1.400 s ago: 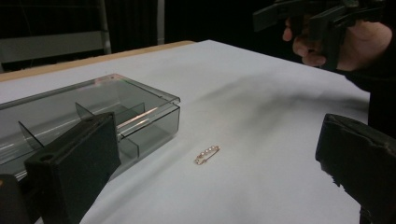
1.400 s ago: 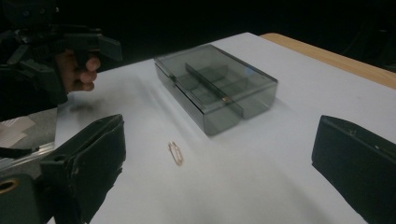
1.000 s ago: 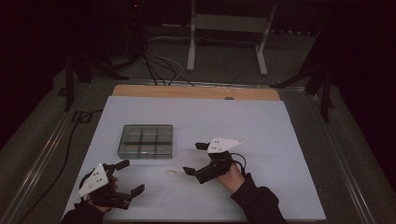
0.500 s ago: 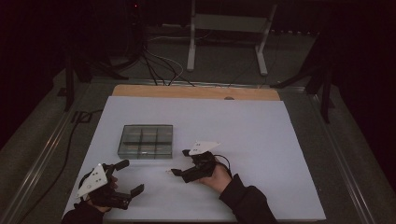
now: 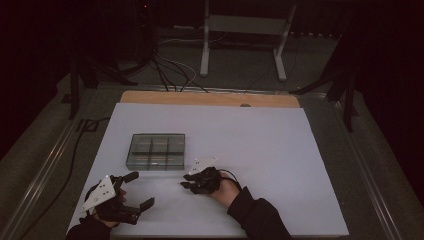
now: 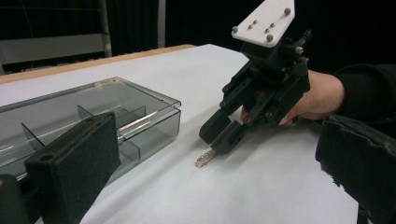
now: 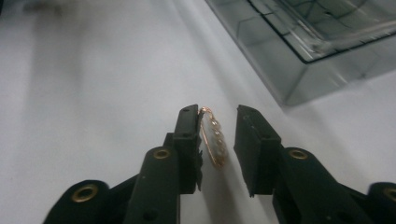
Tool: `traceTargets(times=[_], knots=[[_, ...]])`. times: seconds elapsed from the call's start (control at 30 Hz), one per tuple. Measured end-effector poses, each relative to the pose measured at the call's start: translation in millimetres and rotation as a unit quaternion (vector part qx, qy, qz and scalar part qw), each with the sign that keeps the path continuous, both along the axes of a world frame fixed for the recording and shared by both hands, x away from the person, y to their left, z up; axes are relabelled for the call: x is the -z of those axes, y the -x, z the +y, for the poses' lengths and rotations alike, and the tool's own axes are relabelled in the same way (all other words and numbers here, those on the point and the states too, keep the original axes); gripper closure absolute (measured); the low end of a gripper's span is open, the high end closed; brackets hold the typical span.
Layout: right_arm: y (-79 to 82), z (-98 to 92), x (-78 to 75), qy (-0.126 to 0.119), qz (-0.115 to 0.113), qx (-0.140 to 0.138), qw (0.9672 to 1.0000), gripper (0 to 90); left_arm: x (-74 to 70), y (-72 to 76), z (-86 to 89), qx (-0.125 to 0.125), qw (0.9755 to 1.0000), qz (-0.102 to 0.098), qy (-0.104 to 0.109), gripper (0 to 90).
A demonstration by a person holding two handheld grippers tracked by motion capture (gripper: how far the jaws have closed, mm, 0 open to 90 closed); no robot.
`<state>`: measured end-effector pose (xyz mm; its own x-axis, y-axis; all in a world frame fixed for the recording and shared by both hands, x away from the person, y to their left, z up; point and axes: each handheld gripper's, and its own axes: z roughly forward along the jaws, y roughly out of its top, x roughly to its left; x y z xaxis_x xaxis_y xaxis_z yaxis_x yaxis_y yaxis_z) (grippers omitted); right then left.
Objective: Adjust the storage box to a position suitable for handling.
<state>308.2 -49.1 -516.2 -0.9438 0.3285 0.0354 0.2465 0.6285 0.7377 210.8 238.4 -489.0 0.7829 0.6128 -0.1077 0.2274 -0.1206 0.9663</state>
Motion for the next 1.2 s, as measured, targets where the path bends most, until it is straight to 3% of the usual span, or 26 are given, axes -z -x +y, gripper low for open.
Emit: traceTargets(times=[0.13, 0.2, 0.37, 0.47, 0.63, 0.93, 1.2], knots=[[0.9, 5.2, 1.6, 0.019, -0.008, -0.002, 0.9998, 76.2, 0.8, -0.5, 0.3, -0.002, 1.0000, 0.002, -0.003, 0.6], [3.1, 7.3, 3.6, 0.039, -0.025, -0.006, 0.9989, 79.7, 0.8, -0.5, 0.0, -0.001, 1.0000, 0.002, -0.002, 0.6], [7.4, 10.9, 2.8, 0.048, -0.040, -0.014, 0.9979, 84.6, 0.8, -0.5, -0.2, -0.001, 1.0000, 0.003, -0.001, 0.6], [6.4, 11.0, 2.4, 0.048, -0.036, -0.016, 0.9981, 85.0, 0.8, -0.5, -0.2, 0.000, 1.0000, 0.003, -0.001, 0.6], [1.8, 5.9, -0.9, 0.026, -0.015, -0.006, 0.9995, 85.4, 0.7, -0.6, 0.4, 0.000, 1.0000, 0.003, 0.001, 0.6], [0.0, -7.6, -12.1, 0.011, -0.011, 0.003, 0.9999, 85.4, 0.5, -0.4, 0.0, 0.000, 1.0000, 0.002, -0.001, 0.6], [0.6, -36.9, -23.2, 0.011, -0.019, 0.023, 0.9995, 85.4, 0.6, -0.5, -0.9, 0.002, 1.0000, 0.001, -0.002, 0.6]])
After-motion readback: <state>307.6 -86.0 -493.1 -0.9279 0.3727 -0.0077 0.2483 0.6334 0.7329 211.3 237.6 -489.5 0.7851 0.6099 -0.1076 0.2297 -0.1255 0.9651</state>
